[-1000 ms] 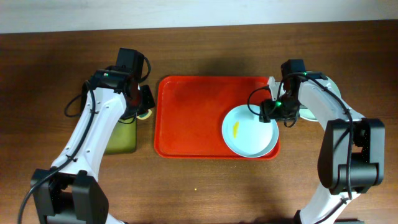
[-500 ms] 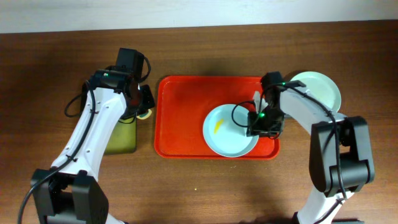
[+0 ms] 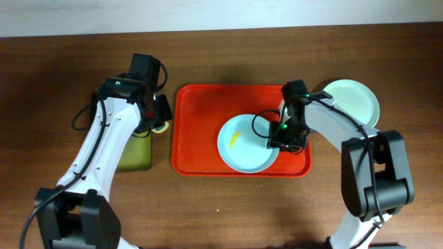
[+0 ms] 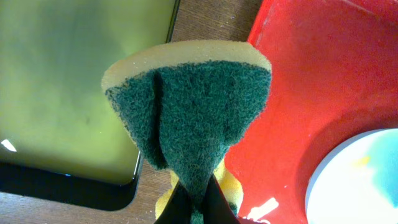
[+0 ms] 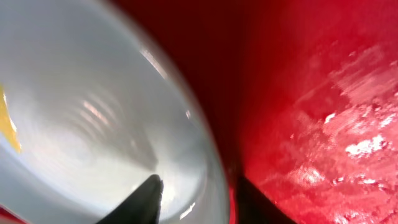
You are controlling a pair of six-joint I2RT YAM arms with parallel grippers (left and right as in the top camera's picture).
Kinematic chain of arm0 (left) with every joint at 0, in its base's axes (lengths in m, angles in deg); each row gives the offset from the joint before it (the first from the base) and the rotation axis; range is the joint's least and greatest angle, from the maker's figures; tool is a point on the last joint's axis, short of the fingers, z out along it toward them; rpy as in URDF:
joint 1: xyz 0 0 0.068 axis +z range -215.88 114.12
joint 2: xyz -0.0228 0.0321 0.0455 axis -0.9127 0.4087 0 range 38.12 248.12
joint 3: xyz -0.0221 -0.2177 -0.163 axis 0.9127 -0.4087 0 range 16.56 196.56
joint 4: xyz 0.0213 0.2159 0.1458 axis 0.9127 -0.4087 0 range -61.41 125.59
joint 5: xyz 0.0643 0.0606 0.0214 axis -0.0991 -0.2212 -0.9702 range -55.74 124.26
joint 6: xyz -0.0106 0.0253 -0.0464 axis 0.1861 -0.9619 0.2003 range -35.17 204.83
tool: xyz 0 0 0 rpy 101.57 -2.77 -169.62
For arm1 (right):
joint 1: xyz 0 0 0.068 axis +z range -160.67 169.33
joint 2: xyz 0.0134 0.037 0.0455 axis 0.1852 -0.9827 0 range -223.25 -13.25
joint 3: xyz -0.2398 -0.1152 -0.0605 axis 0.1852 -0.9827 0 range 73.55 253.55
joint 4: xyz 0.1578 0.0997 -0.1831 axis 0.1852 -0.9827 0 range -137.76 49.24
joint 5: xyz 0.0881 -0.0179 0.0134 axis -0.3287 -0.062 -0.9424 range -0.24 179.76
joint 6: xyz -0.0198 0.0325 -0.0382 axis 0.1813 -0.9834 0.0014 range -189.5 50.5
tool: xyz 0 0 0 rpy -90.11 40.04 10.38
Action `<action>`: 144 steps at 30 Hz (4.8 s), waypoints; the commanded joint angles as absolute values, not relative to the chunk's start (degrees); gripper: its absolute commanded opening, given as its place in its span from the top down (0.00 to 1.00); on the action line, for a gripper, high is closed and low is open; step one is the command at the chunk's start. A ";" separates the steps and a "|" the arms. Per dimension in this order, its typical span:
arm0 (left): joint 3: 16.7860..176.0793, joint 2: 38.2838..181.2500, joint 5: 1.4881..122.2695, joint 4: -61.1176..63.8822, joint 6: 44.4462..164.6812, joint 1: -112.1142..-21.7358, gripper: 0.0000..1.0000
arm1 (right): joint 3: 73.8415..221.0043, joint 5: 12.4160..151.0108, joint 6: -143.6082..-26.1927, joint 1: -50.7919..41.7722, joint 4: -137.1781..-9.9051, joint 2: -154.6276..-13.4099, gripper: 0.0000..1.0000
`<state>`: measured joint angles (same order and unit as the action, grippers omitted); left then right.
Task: Clean dirty plates on tray and stack at the side
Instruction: 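Return the right gripper to the light-blue plate and pull it left, then dip the sponge into the black tray with the left gripper, then scrub the light-blue plate with the sponge while the right gripper holds it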
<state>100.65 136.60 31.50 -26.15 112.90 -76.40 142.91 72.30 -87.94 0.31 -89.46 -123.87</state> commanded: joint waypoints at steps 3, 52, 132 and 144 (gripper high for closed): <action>100.91 136.03 31.52 -26.23 112.14 -76.36 1.00 | 140.07 73.66 -88.46 0.97 -81.81 -124.53 0.91; 101.35 157.34 25.44 -17.84 114.83 -64.31 1.00 | 140.07 78.47 -88.44 12.62 -70.25 -124.55 0.96; 83.01 140.51 41.99 0.85 118.28 -95.00 1.00 | 140.07 79.95 -88.42 12.59 -69.22 -124.55 0.95; 83.06 148.62 31.91 5.04 117.73 -94.30 1.00 | 140.07 79.93 -88.42 12.59 -69.31 -124.55 0.96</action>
<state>83.21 146.87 40.70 6.94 117.67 -95.22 140.81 77.70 -88.75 12.11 -68.96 -123.83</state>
